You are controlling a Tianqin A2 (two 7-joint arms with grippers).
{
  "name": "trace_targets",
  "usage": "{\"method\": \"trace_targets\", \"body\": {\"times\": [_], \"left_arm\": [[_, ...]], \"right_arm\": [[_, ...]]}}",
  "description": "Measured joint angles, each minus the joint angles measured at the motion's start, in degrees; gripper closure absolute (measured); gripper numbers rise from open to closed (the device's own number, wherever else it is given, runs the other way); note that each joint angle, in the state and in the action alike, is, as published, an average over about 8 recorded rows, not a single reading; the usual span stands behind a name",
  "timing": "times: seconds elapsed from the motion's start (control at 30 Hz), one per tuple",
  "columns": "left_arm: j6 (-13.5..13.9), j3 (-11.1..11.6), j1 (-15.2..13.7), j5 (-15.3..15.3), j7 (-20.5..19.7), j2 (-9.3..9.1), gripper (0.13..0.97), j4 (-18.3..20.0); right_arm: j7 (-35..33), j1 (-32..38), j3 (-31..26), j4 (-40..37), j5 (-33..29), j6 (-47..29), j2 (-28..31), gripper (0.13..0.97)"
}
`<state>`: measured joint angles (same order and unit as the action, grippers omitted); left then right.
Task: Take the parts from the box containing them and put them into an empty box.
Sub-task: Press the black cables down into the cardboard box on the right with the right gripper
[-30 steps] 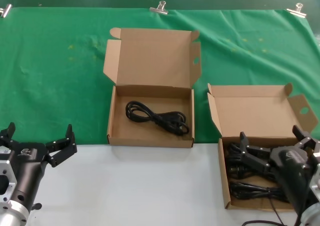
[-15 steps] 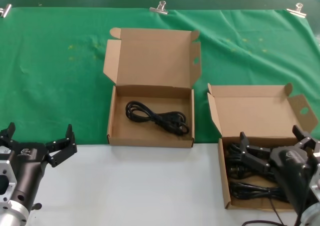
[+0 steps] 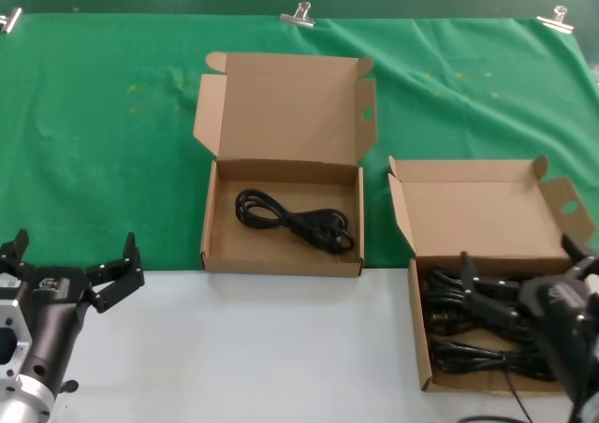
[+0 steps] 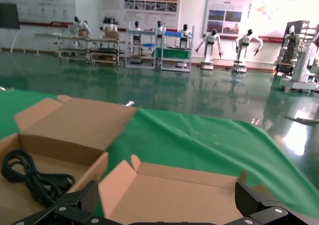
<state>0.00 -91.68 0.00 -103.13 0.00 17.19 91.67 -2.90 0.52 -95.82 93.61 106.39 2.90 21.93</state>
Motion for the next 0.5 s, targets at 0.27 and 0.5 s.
{"method": "trace_targets", "body": {"times": [0.27, 0.5], "left_arm": [[0.00, 0.00, 0.00, 0.01, 0.00, 0.00, 0.132, 0.00], [0.00, 0.00, 0.00, 0.01, 0.00, 0.00, 0.132, 0.00]], "right_arm": [[-4.34, 0.01, -9.73, 3.89, 10.47, 6.87, 14.56, 0.129], [-12.59, 4.09, -21.82, 5.57, 18.84, 10.21, 28.49, 0.129]]}}
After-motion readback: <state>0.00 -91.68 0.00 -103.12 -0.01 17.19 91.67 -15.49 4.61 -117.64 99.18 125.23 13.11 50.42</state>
